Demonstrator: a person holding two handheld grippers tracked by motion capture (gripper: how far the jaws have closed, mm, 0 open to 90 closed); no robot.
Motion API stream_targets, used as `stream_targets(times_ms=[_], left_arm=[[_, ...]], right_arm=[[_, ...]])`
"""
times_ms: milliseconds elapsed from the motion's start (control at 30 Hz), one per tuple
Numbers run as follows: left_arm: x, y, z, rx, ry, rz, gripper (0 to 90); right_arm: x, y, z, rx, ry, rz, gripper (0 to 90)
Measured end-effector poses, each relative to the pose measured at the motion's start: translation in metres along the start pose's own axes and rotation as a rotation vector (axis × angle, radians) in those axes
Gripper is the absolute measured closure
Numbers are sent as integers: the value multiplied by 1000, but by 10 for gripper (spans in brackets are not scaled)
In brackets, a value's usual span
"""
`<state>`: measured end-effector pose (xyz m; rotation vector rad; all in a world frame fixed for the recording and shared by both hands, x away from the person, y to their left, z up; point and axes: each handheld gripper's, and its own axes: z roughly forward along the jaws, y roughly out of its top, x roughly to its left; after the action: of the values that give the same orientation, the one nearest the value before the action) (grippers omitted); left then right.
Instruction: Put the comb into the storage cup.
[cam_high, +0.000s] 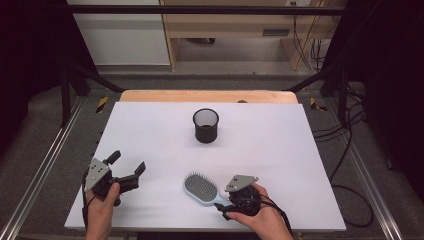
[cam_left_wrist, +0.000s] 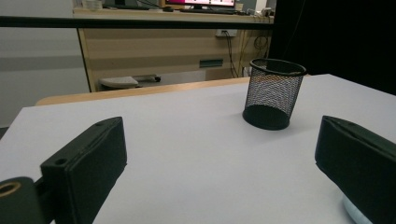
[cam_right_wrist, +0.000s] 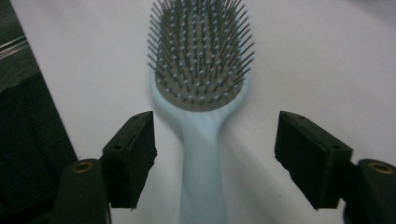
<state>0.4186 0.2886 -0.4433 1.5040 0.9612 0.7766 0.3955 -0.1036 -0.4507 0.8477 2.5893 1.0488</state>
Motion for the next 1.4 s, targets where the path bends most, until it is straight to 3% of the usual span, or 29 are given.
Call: stream_targets(times_ms=[167, 533, 1233, 1400], left_arm=[[2, -1, 1, 14, 17, 1, 28], [-3, -2, 5, 24, 4, 16, 29], [-7, -3, 9, 39, -9, 44, 29], [-7, -3, 10, 42, -13, 51, 29]], right_arm=[[0, -2, 4, 59, 59, 12, 383], [-1, -2, 14, 111, 75, 37, 522], [6, 7, 24, 195, 15, -12, 670], [5, 9, 24, 213, 21, -21, 693]])
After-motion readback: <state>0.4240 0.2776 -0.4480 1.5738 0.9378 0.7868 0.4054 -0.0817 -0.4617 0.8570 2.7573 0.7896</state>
